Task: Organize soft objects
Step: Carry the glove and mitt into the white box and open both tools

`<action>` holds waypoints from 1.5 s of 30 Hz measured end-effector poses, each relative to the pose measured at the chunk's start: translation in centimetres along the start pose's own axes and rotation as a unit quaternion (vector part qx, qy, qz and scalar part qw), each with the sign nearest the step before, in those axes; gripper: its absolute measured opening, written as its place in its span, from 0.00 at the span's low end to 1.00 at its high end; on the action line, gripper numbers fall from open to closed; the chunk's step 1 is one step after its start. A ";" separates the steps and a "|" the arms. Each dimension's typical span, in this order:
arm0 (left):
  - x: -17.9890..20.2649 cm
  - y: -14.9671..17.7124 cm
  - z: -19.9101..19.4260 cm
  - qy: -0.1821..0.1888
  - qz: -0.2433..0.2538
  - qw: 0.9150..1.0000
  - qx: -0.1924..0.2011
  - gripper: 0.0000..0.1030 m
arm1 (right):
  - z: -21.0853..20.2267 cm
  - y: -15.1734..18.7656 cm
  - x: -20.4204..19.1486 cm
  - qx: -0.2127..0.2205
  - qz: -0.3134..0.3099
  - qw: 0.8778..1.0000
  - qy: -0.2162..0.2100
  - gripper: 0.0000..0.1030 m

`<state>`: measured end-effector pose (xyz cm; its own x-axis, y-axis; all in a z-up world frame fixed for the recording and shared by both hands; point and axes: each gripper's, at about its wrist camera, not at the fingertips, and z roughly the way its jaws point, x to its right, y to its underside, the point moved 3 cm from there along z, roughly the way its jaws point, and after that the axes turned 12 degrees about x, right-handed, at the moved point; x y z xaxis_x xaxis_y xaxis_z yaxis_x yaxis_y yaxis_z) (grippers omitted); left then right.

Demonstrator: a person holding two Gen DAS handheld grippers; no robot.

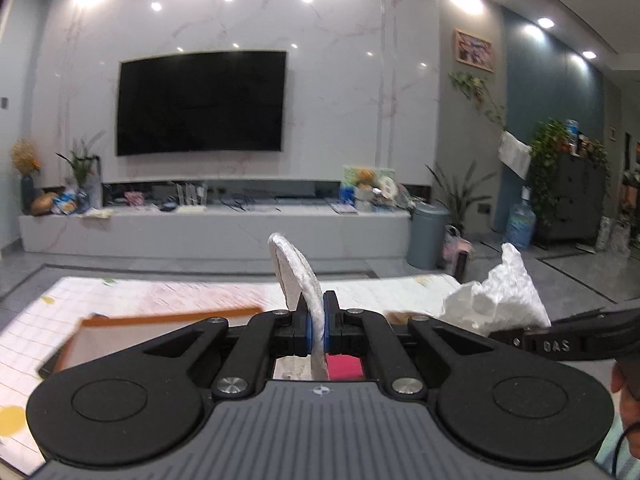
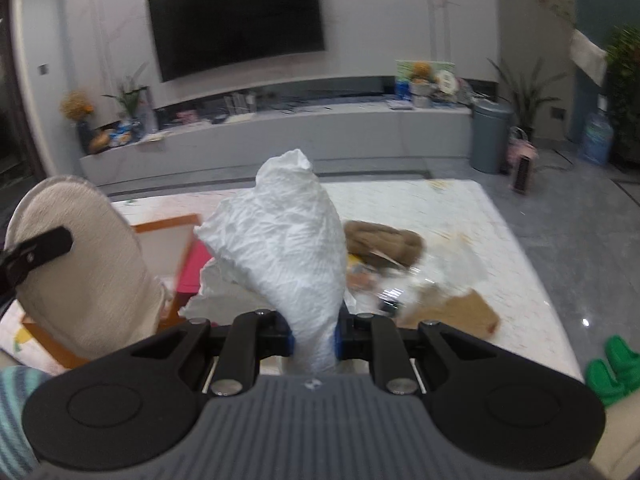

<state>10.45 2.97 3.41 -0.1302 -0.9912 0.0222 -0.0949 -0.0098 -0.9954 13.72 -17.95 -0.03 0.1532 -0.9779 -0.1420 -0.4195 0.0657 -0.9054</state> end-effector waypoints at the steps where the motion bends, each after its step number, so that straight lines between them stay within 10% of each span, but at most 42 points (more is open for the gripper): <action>1: -0.8 -0.3 -0.1 -0.008 0.002 1.000 0.004 0.05 | 0.1 -0.3 -0.9 0.002 -0.002 1.000 -0.011 0.15; 16: -9.8 -0.3 1.7 -0.097 0.031 0.995 -0.016 0.05 | 7.0 -3.5 -15.2 -0.038 -0.068 0.986 -0.150 0.15; 29: -12.9 4.8 6.9 -0.092 0.022 0.990 -0.100 0.05 | 18.4 0.7 -20.7 -0.091 -0.209 0.970 -0.081 0.15; 45: -17.0 9.8 12.0 -0.090 -0.073 0.965 -0.234 0.05 | 26.9 4.9 -23.1 -0.185 -0.285 0.933 -0.116 0.17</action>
<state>23.56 18.18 -7.81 0.0887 -0.9909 0.1010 -0.5407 -0.1331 -0.8307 32.22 10.33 -11.98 0.6171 -0.7610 0.2003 -0.4835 -0.5675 -0.6664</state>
